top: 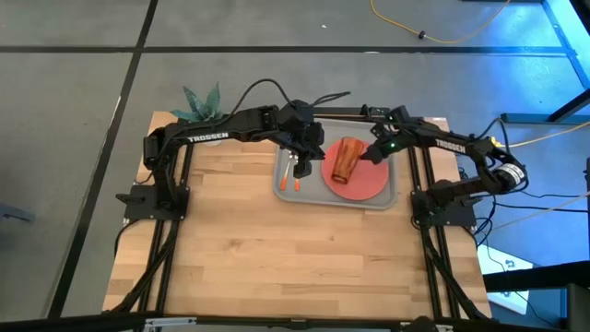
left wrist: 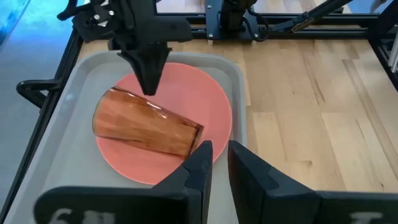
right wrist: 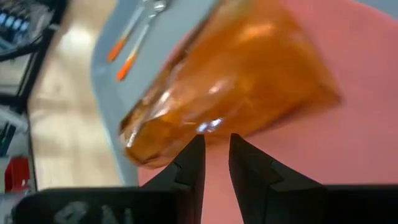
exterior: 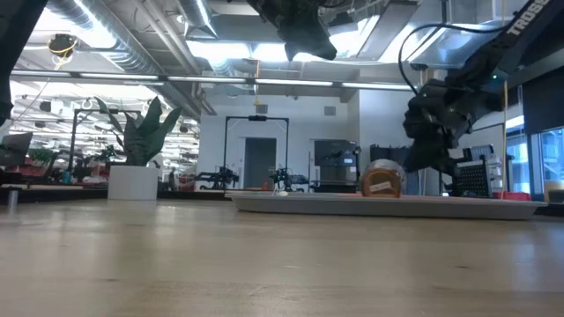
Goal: Pick and place plate/cup/fork/spoon on tray
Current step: Adjust the orange glass on the gray serving tray
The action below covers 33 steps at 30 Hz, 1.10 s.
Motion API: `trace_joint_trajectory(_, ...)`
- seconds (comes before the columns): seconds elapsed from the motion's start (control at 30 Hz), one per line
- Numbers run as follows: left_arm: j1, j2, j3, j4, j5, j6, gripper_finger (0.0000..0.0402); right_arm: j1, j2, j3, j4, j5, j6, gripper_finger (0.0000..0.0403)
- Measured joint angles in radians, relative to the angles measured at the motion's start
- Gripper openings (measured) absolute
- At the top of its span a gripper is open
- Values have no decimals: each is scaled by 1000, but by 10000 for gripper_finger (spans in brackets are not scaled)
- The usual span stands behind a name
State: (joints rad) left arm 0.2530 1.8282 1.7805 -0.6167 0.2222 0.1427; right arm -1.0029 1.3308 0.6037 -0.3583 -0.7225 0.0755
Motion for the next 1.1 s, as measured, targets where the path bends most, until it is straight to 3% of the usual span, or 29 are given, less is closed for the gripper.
trace_joint_trajectory(0.27,3,0,0,0,-10,1,45,52,0,0,56,-8,2,72)
trace_joint_trajectory(0.5,19,0,0,-4,-101,-2,45,54,-33,49,32,127,122,72)
trace_joint_trajectory(0.67,26,0,0,-4,-99,-3,45,81,-35,195,-119,117,220,66)
trace_joint_trajectory(0.93,26,0,0,-4,-98,-1,45,120,10,471,-318,395,309,63)
trace_joint_trajectory(1.1,26,0,0,-5,-98,-1,45,115,133,560,-399,415,245,29)
